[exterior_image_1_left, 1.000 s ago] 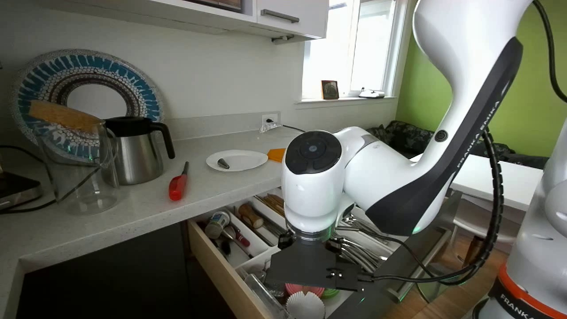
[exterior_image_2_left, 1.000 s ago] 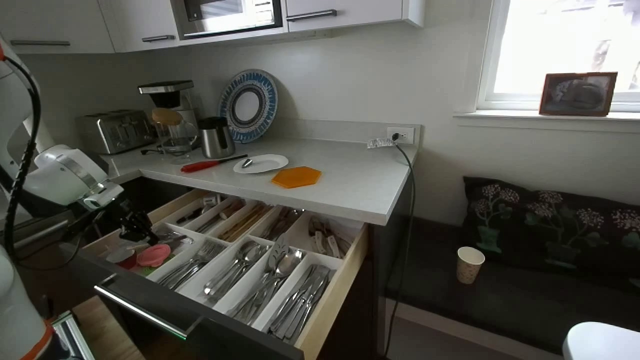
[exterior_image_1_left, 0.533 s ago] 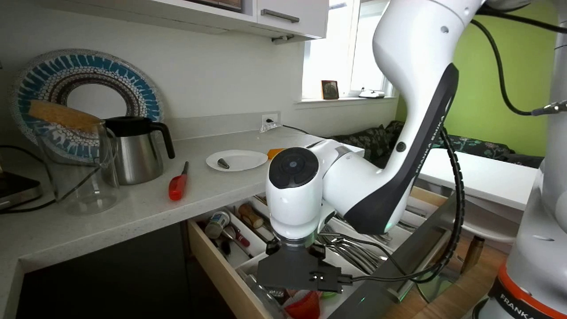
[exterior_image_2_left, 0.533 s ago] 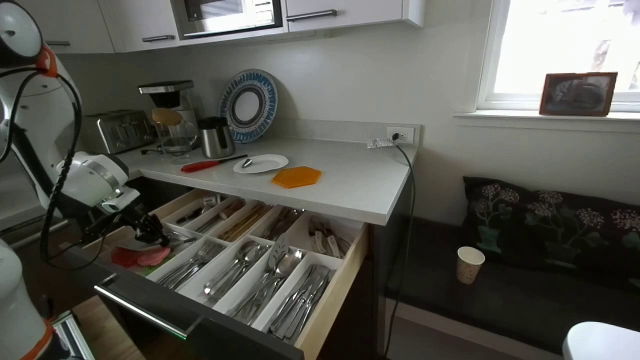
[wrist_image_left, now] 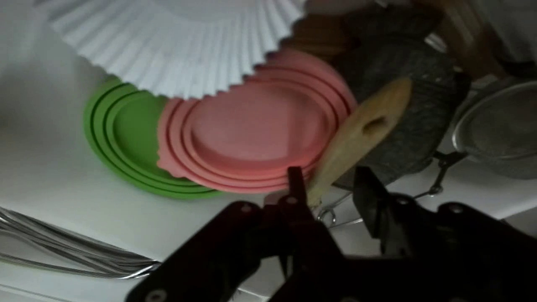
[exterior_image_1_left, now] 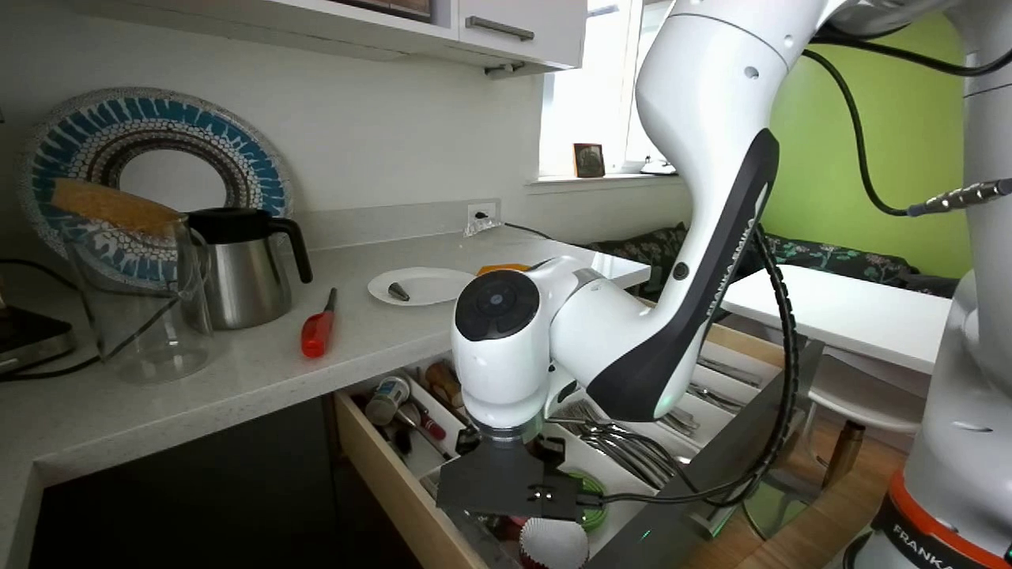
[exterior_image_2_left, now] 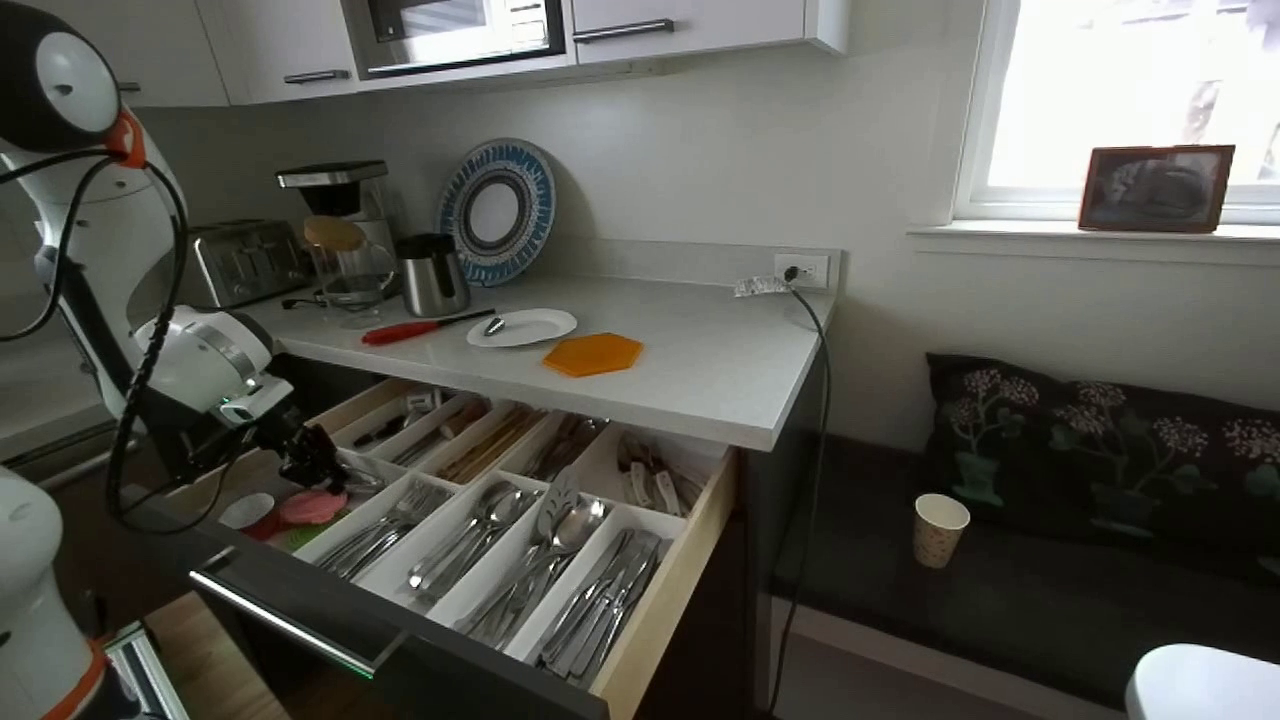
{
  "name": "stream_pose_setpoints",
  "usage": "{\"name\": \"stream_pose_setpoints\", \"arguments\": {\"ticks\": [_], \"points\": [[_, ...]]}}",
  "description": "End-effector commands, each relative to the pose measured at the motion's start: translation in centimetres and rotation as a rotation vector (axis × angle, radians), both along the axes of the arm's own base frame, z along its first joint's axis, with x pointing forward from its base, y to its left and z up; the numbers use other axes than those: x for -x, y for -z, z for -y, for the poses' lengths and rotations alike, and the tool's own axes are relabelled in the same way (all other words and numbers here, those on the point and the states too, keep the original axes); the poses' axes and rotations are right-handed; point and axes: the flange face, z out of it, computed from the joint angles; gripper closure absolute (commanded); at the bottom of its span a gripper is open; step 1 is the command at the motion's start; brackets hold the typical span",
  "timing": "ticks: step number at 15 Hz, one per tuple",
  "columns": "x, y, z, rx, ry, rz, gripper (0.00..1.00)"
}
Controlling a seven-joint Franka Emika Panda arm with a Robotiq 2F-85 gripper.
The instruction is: Put the brush in the drawer
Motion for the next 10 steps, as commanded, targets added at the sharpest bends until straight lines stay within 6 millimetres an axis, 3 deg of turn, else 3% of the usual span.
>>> {"name": "stream_pose_setpoints", "arguments": {"ticks": [1,5,10], "points": [[0.4,-0.8,-0.7,-0.025,-0.01,-0.001,0.32],[1.3,-4.0,-1.3,-0.035,-0.054,0.039,0.02],[1.8,-8.1,-0.8,-0.01,-0.139,-0.037,0.0]]}}
